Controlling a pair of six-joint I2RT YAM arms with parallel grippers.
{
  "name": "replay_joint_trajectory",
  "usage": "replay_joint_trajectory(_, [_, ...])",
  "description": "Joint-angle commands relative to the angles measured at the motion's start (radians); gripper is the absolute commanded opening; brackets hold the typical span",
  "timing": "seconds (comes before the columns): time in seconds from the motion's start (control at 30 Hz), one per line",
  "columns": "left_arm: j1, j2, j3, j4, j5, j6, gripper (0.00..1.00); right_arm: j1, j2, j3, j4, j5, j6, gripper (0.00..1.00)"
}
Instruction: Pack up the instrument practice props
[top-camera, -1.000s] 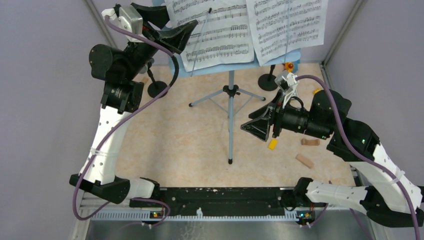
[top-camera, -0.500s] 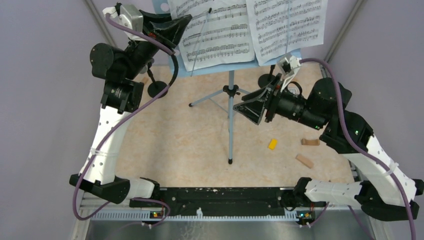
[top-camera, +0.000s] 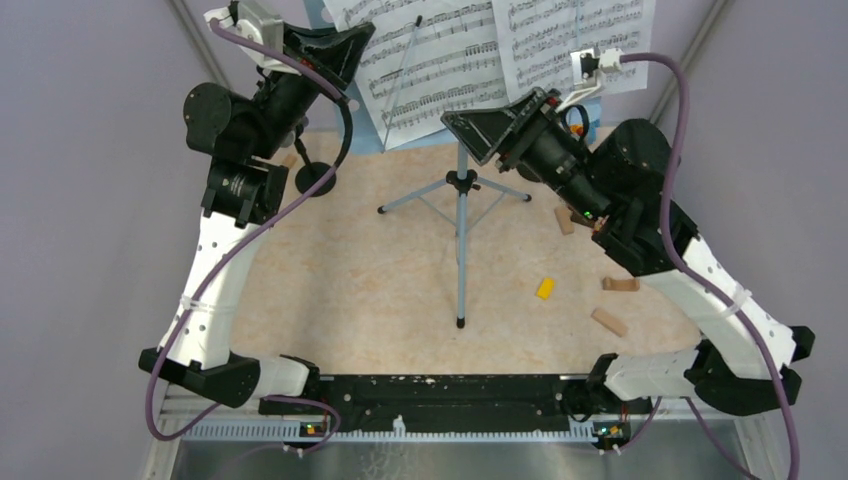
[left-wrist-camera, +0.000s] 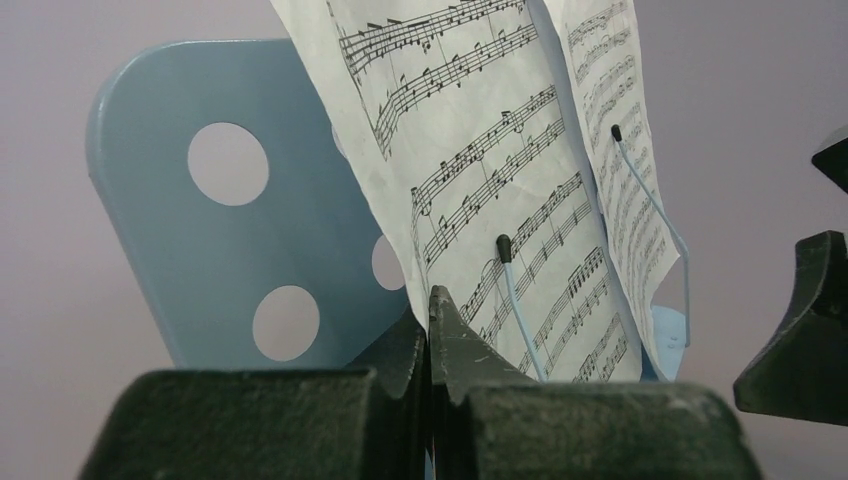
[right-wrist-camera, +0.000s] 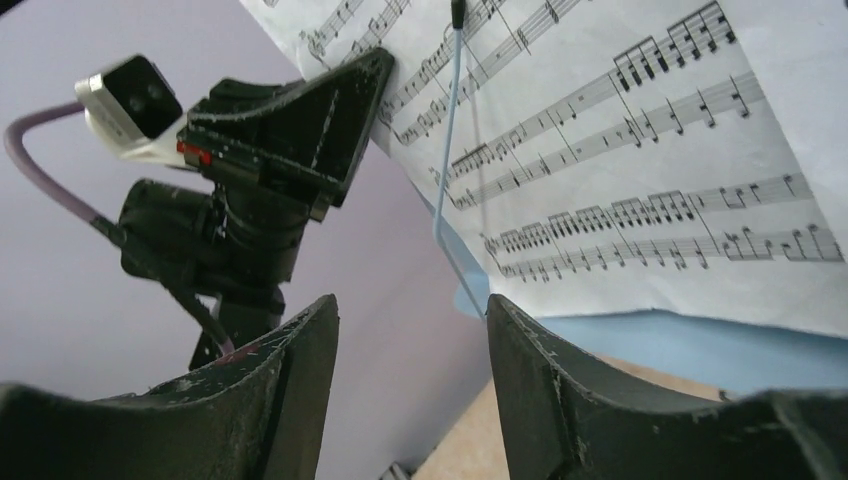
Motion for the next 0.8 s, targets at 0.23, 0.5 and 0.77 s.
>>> replay_joint_trajectory(0.23, [-0.002, -0.035, -0.002, 0.001, -0.041, -0.021, 0.00, -0.004, 0.222, 0.218, 0.081, -0.022, 0.112, 0.58])
replay_joint_trajectory(0.5, [-0.002, -0.047, -0.005, -0.020, -0.052, -0.007, 0.00, -0.007, 0.304, 0.286, 0.049, 0.020, 0.124, 0.55])
replay_joint_trajectory(0.77, [-0.002, -0.050, -0.005, -0.026, -0.054, -0.001, 0.00, -0.012, 0.357, 0.332, 0.059, -0.004, 0.134, 0.37])
